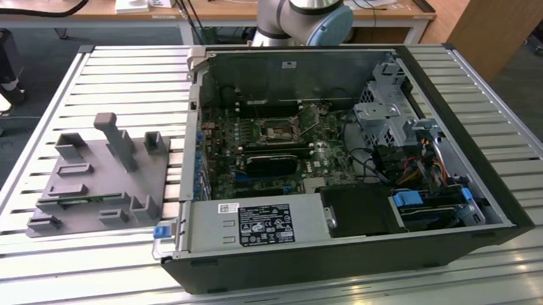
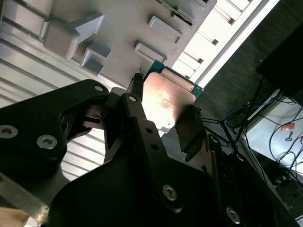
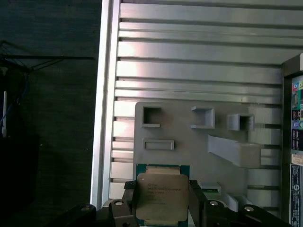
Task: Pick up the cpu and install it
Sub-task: 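Pick up the cpu and move it towards the insertion slot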
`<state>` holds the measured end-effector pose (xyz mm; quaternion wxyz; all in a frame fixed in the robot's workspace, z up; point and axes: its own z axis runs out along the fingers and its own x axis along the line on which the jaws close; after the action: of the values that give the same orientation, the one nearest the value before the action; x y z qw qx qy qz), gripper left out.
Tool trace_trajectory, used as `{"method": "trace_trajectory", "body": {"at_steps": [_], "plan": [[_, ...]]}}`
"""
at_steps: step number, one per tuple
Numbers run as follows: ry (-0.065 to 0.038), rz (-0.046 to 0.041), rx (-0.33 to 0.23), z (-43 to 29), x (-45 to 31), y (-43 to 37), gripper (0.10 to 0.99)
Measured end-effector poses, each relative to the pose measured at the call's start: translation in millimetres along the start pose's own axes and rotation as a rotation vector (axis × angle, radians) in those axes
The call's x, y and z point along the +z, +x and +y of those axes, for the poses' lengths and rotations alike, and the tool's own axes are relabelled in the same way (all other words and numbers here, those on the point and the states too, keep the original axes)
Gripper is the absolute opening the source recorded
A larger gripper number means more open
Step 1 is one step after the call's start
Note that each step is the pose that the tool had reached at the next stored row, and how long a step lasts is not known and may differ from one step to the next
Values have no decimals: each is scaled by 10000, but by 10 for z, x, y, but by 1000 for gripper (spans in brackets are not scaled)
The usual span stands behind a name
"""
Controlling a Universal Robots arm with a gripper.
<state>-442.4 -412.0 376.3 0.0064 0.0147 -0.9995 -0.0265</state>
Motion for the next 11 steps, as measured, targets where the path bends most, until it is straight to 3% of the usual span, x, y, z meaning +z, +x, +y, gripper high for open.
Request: {"method": "trace_trajectory", "body": {"at_steps": [11], "plan": [[1,1,0,9,-140,2,529]]}}
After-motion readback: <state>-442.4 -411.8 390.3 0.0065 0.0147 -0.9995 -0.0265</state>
